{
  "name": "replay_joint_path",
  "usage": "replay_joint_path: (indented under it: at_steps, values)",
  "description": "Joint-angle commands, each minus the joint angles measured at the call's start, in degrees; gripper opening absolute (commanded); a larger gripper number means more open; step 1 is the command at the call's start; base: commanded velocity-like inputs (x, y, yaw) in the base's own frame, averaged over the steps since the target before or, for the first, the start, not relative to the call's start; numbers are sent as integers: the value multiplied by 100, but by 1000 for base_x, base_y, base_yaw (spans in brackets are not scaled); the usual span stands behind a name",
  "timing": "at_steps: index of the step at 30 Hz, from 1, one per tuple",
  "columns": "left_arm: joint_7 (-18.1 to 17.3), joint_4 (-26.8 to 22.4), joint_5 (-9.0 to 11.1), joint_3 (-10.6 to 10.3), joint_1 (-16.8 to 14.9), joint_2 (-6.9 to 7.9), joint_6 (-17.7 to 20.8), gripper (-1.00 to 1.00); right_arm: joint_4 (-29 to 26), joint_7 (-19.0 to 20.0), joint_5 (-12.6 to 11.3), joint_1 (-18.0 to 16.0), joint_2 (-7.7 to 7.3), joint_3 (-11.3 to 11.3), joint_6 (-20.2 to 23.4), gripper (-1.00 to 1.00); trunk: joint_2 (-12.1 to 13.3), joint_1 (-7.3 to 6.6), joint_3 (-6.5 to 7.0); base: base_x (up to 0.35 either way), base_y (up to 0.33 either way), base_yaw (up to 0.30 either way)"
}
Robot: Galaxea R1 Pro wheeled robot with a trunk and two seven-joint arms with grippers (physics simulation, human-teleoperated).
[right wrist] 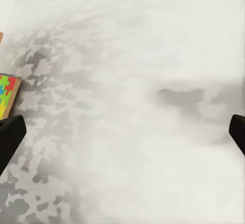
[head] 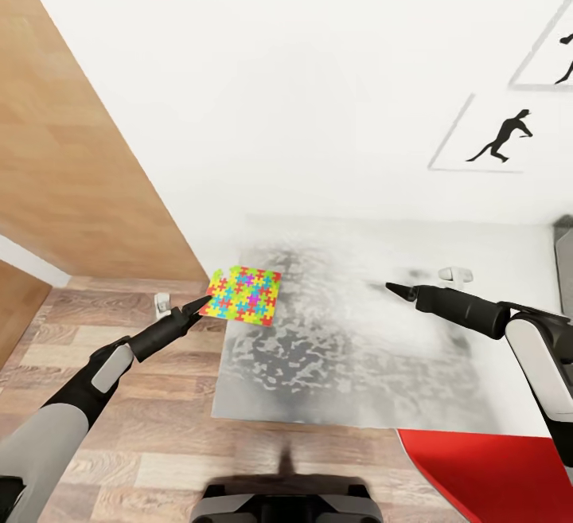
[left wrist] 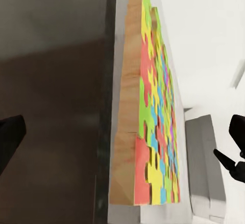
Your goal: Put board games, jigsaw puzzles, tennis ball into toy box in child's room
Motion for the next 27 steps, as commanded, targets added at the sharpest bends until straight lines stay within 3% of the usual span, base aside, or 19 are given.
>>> replay_joint_path:
  at_steps: [1,27]
  values:
    - [-3,1,60,-31,-4,7,49,100,-1,47,40,-5,0,-7,27,100,-9,3,-8,0,0,-49]
    - [23,5,55,-21,-1,6,109,100,-1,49,40,-3,0,-5,25,100,-9,3,-8,0,0,-18]
